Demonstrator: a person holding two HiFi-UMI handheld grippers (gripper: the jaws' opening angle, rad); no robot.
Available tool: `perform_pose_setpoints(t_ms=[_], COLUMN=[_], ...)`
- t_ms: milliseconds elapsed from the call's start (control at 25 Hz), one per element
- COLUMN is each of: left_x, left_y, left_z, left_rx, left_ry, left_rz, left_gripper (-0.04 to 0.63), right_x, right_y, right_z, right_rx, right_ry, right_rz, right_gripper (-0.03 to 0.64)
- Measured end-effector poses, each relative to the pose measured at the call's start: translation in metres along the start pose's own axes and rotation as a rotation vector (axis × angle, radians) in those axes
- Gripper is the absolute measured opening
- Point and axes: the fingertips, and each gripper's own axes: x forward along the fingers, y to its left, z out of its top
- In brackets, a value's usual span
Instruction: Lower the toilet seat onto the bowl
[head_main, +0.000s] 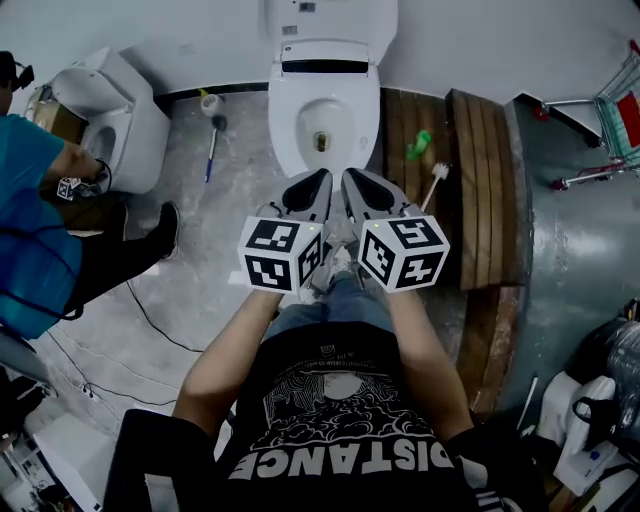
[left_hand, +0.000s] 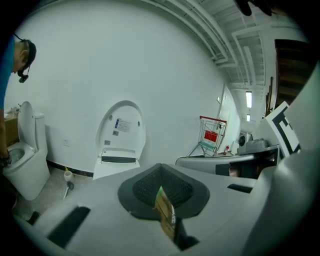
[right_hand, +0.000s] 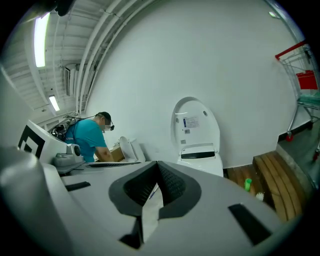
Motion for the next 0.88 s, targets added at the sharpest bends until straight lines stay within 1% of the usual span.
perform_pose_setpoints(t_ms=[200,400,480,600,880], left_x=[-0.016,-0.028,-0.028,-0.026,-0.024], left_y=[-0.014,-0.025,-0.024,-0.02,-0.027], left_z=[0.011,0.021,0.019,0.015,0.011], left_rx=[0.026,0.022,0.042,0.053,0.067], left_ry=[-0.008,-0.022,-0.021,-0.016,-0.004], left_rz=[-0.003,-0.03,-0.031,-0.034,-0.042], left_gripper=[0.012,0.011,0.011,0.011,0.011], right_x=[-0.014,-0.027,-0.026,-0.024,-0.03], right_y=[0.016,0.024,0.023,0.022,0.02], right_z=[0.014,0.015,0.01,0.005,0.004], right_rx=[-0.036,-0.046,-0.061,-0.089,-0.095], right_ry=[-0.032,-0.035,-0.027,-0.021,-0.02], right_rz=[-0.009,-0.027,-0.035,-0.048,-0.059], right_gripper=[0.015,0.014,0.014,0.014,0.014])
